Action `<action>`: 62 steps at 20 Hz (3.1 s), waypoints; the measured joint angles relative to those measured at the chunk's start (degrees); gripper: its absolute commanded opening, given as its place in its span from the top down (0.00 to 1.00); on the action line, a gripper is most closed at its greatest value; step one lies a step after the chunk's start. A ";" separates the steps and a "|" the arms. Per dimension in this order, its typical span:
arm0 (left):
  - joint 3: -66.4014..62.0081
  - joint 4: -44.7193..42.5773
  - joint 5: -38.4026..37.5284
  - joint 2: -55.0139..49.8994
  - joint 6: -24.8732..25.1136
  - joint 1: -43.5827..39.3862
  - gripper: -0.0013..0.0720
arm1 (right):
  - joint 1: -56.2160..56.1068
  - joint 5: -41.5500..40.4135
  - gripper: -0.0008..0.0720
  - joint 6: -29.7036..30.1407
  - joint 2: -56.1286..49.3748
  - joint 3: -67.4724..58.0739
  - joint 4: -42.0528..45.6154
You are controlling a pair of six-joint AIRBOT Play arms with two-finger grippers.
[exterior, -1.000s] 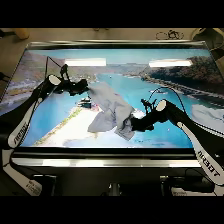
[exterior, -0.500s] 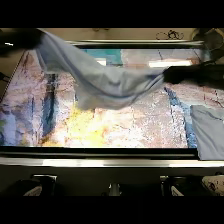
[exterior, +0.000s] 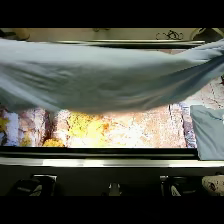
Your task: Fold the shirts.
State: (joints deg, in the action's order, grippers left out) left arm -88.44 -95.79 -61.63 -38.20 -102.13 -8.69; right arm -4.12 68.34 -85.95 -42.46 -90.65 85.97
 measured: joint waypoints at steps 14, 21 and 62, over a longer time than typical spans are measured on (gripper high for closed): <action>55.54 15.72 22.82 1.88 3.21 0.02 0.95 | 0.07 2.38 0.24 -7.08 -40.74 9.01 -10.21; 56.83 16.59 21.24 2.01 8.31 0.04 0.95 | -3.19 9.40 0.21 -4.61 -35.17 32.61 -23.74; 47.89 16.44 8.00 -0.98 6.95 0.00 0.95 | 2.93 -5.62 0.97 -6.84 -25.55 3.48 -3.87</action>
State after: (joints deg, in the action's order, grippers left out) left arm -40.56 -79.35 -53.63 -39.18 -95.18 -8.69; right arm -1.19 62.72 -92.79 -68.01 -87.18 82.11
